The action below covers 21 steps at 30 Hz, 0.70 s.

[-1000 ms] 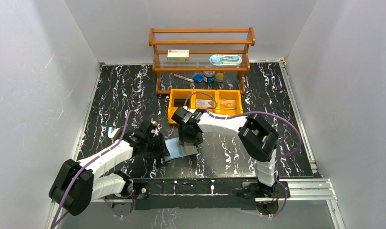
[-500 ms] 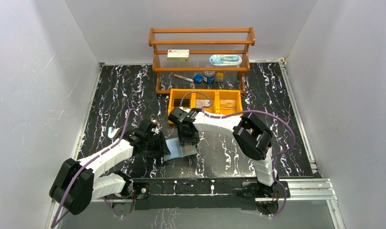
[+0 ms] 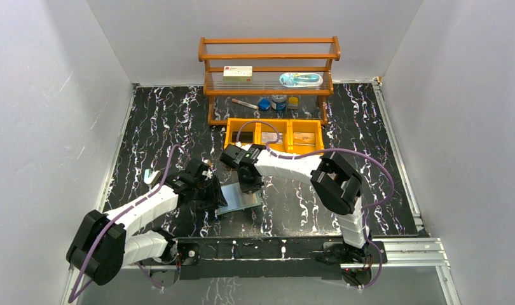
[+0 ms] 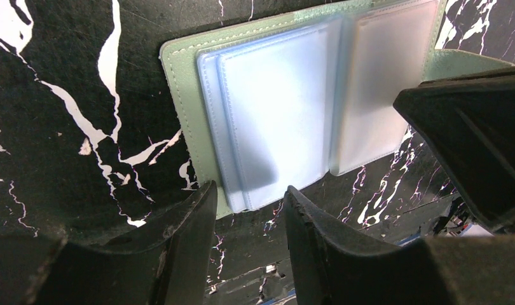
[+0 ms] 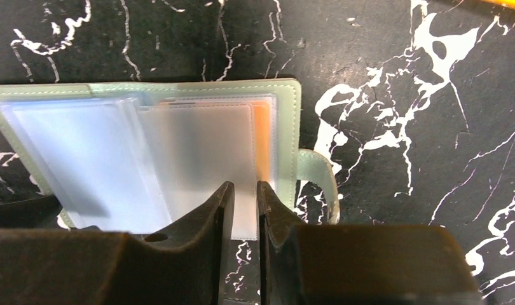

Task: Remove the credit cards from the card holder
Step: Remove the credit card from the card holder.

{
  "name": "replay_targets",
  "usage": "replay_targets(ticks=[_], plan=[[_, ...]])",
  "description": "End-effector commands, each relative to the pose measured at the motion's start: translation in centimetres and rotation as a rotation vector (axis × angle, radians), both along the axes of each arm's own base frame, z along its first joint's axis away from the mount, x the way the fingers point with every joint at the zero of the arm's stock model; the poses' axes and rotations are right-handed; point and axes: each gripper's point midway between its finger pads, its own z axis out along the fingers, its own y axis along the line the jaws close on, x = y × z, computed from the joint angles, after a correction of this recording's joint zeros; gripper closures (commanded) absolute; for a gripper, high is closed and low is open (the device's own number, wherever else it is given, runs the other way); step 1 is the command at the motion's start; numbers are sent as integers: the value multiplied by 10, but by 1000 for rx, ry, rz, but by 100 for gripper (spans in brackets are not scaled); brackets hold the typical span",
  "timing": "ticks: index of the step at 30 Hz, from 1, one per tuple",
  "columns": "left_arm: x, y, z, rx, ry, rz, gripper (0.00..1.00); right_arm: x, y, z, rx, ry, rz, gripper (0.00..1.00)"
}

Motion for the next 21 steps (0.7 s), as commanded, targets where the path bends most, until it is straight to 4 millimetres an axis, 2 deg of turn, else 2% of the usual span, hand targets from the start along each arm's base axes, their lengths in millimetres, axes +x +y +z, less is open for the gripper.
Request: replay_targets(ticks=[1, 5, 11, 16, 21], plan=[[1, -2, 5, -6, -3, -14, 58, 7, 3, 11, -31, -48, -8, 76], [1, -2, 5, -6, -4, -12, 58, 7, 2, 10, -35, -54, -3, 84], [1, -2, 6, -5, -6, -12, 58, 1, 28, 20, 108, -24, 39, 96], [2, -2, 7, -3, -11, -9, 58, -7, 50, 32, 243, 9, 65, 96], [3, 2, 8, 11, -21, 5, 58, -15, 66, 35, 333, 53, 84, 94]])
